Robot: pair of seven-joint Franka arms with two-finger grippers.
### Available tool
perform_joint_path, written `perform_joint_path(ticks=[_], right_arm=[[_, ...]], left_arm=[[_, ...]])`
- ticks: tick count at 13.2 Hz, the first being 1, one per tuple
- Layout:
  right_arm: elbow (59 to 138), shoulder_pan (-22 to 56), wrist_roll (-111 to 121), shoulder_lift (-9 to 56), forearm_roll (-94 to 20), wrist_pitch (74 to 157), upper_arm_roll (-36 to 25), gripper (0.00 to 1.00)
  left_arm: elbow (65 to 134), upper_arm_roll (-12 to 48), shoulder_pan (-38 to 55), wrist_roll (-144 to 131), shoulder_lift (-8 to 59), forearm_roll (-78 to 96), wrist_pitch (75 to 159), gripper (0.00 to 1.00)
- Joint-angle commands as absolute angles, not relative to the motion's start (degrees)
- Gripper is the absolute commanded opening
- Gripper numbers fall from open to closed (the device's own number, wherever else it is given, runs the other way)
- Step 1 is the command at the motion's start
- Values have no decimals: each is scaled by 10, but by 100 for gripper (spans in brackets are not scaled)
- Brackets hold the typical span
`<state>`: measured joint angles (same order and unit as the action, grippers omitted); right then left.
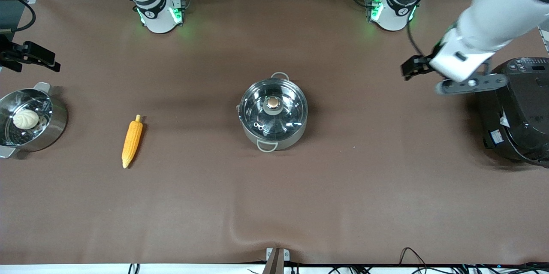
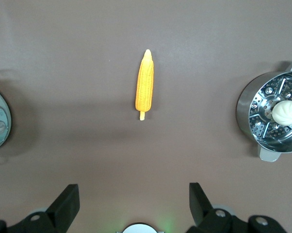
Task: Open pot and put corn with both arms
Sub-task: 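Reach the left gripper to the glass lid knob on the steel pot, then grasp the lid knob with the left gripper while the right gripper reaches the corn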
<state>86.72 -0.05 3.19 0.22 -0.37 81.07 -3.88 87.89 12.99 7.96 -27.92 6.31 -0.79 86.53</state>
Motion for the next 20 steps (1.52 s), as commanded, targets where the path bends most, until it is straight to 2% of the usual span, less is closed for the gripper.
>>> perform_joint_path(ticks=[1,6,10,20], right_arm=[[873,1,33,-5,-10,808,-40,100],[879,-1,33,-4,-10,805,-41,100],[882,-4,33,20,-10,832,-42,100],[885,-8,37,157,-10,932,-42,100]], left_arm=[[823,127,160,-433,131,-1,885,100],[768,126,270,-690,239,1,988,100],[765,122,328,-807,286,-1,1069,100],[768,120,378,-836,357,-33,1106,100]])
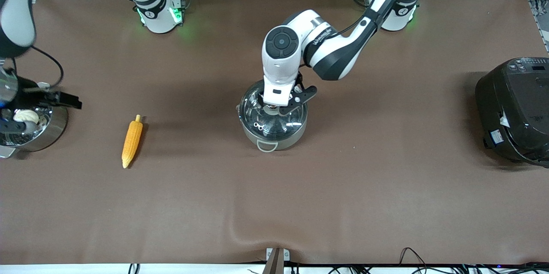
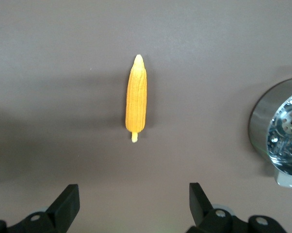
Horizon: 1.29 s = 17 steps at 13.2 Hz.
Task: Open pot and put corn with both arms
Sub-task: 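Grasp the lid knob with the left gripper while the right gripper reaches the corn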
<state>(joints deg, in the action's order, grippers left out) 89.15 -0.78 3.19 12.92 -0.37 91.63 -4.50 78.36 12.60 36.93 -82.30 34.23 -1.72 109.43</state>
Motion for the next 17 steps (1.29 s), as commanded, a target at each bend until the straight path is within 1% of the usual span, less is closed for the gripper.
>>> perform_joint_path(ticks=[1,2,4,5,7,9,10,11,12,14,15,17], right_arm=[[895,-6,37,169,-11,946,-40,100],[918,3,37,172,-12,971,-40,100],[986,18,37,171,-12,1032,-41,100],[1023,18,37,172,-11,1070,-40,100],[1075,18,39,181,-11,1143,-40,100],[1079,22,40,206,-11,1169,-41,100],[1079,15,40,218,-11,1180,-41,100],[1079,7,40,228,-11,1191,-41,100],[1079,1,40,249,-11,1211,-41,100],[1078,-7,39,306,-11,1292,-40,100],[1078,-5,34,326,-12,1326,-40,100],[1079,-5,33,332,-12,1331,-40,100]], left_arm=[[768,120,382,-836,361,-33,1114,100],[768,120,384,-836,365,-37,1115,98],[769,120,386,-836,369,-49,1115,90],[769,120,388,-836,372,-50,1115,89],[769,120,388,-836,374,-50,1115,81],[769,120,388,-836,373,-50,1115,62],[769,120,388,-837,373,-49,1115,48],[769,120,388,-838,373,-49,1115,37],[769,120,388,-847,374,-49,1115,31],[769,120,388,-849,378,-50,1115,30],[769,120,388,-849,380,-50,1115,26],[769,120,388,-849,381,-50,1119,28]])
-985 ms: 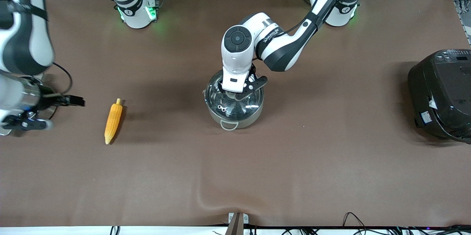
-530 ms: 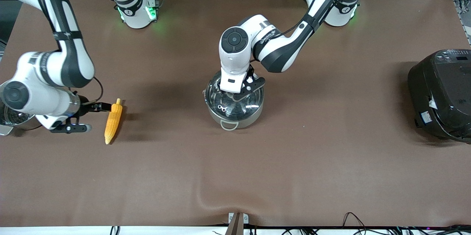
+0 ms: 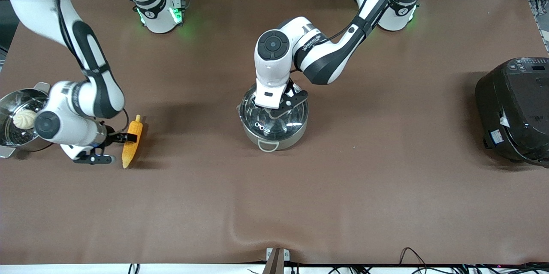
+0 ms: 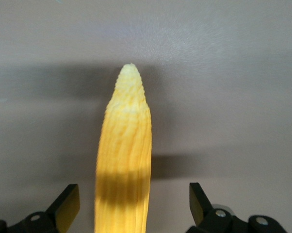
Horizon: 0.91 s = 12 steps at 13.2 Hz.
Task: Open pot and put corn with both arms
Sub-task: 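Grasp the yellow corn with the right gripper and lift it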
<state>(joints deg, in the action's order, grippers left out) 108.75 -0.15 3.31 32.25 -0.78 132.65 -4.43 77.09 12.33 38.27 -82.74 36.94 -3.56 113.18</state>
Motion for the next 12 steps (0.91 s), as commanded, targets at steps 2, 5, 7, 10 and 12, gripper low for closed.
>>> perform_joint_path(ticks=[2,5,7,10,12], right_arm=[[1079,-5,31,337,-12,1330,-40,100],[1087,-5,30,337,-12,1329,-40,100],[1093,-5,29,332,-13,1323,-40,100],[1100,-3,30,329,-43,1323,-40,30],[1100,-2,31,326,-56,1318,-40,2]], left_arm=[[769,120,387,-849,384,-50,1121,26],[769,120,387,-843,385,-50,1123,0],[769,120,385,-841,378,-50,1123,0],[769,121,381,-843,358,-47,1117,0],[769,121,381,-843,335,-44,1114,0]])
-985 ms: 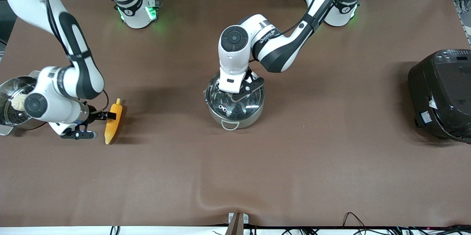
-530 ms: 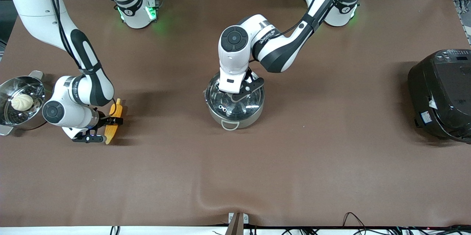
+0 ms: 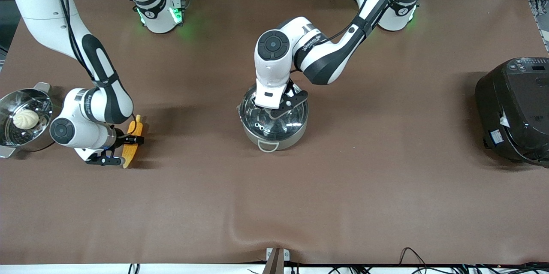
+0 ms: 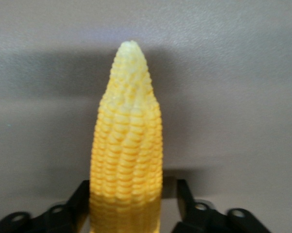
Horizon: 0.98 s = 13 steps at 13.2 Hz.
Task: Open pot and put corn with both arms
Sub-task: 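Grasp the yellow corn with the right gripper and lift it, then lift the lid off with the left gripper while the right gripper carries corn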
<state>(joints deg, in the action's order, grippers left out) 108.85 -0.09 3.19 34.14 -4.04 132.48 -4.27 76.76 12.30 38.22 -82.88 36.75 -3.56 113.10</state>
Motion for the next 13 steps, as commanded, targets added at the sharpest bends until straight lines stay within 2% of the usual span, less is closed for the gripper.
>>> perform_joint_path(ticks=[1,3,5,9,11,13], right_arm=[[1100,-1,32,323,-56,1313,-40,2],[1098,1,38,302,-56,1288,-40,2],[1073,2,39,264,-56,1220,-24,2],[946,3,36,252,-56,1048,35,1],[904,21,33,254,-52,1025,81,0],[879,87,33,257,-44,1027,85,0]], left_arm=[[769,123,379,-843,324,-43,1104,0],[769,121,374,-839,286,-42,1068,0],[769,126,348,-831,255,-28,1045,0],[770,123,299,-749,202,-4,986,0],[771,123,257,-668,180,-4,950,0],[773,126,202,-592,164,-3,925,0]])
